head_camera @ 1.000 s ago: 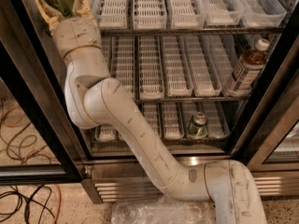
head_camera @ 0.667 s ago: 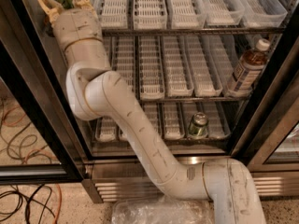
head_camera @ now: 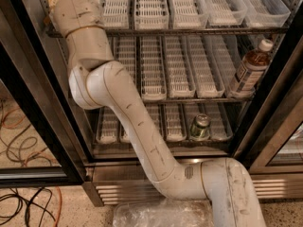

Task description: Pick green can from top shelf of fridge

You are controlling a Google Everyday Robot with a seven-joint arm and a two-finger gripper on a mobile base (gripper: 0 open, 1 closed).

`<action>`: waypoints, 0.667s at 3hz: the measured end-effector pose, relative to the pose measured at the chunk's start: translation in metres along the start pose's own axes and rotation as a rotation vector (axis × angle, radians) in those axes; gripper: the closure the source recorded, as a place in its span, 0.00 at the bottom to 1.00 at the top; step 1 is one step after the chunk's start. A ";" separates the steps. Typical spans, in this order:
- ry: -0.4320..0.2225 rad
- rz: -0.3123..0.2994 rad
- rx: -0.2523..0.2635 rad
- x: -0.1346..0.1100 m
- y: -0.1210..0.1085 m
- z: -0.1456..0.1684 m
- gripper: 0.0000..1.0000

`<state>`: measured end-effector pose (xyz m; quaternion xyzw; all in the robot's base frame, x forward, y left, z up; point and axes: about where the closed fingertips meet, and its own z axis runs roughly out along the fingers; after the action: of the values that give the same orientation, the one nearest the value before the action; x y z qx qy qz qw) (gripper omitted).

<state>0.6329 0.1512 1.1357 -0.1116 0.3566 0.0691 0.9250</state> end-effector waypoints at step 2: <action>-0.009 0.007 -0.015 -0.001 0.002 -0.002 1.00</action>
Offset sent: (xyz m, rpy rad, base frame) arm -0.0055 0.0042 -0.0059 -0.0110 -0.0112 0.0385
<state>0.6304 0.1529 1.1341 -0.1169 0.3525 0.0754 0.9254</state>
